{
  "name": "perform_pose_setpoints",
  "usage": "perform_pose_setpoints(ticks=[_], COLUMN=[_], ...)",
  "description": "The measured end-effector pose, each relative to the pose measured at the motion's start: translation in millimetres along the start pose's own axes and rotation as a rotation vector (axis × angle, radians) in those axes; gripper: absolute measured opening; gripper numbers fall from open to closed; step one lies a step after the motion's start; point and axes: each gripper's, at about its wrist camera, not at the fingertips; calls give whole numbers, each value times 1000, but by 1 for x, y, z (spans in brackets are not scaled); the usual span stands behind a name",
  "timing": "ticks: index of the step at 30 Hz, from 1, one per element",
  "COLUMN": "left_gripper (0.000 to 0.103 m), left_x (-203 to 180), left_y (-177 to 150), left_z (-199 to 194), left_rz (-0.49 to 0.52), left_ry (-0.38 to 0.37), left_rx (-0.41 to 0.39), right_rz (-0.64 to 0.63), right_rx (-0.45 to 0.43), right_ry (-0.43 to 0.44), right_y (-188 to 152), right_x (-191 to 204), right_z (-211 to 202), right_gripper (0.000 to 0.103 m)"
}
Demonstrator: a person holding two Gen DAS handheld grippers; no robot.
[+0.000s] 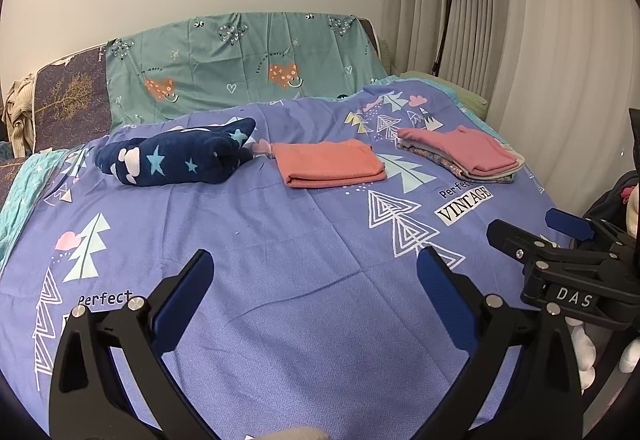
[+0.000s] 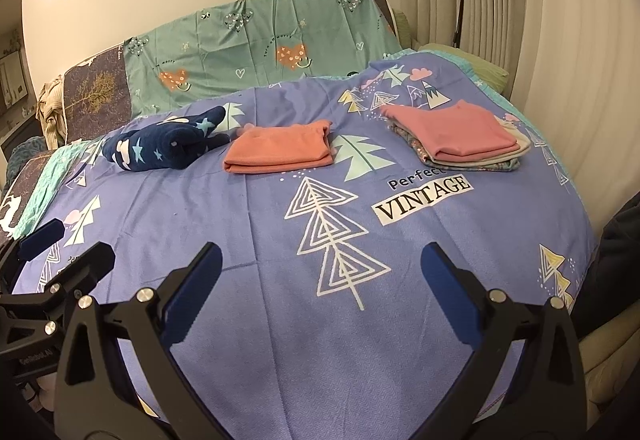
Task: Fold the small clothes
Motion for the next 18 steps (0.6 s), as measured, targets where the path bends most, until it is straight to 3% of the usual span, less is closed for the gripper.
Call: perform_pose_setpoints(ticks=[18], left_gripper=[102], left_x=[-2], left_y=[-2], left_z=[-4], left_rz=[0], left_ry=[14], left_rx=[-16], right_rz=[-12], right_rx=[-4], right_ry=[-3], right_y=[-4], right_x=[1], right_z=[-1], right_gripper=[101])
Point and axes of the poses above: each gripper's, at about its wrist camera, not at the fingertips, and z roughly the way its jaws point, x to its left, y to its top, and after that the axes turned 4 degrees about x, right-handed
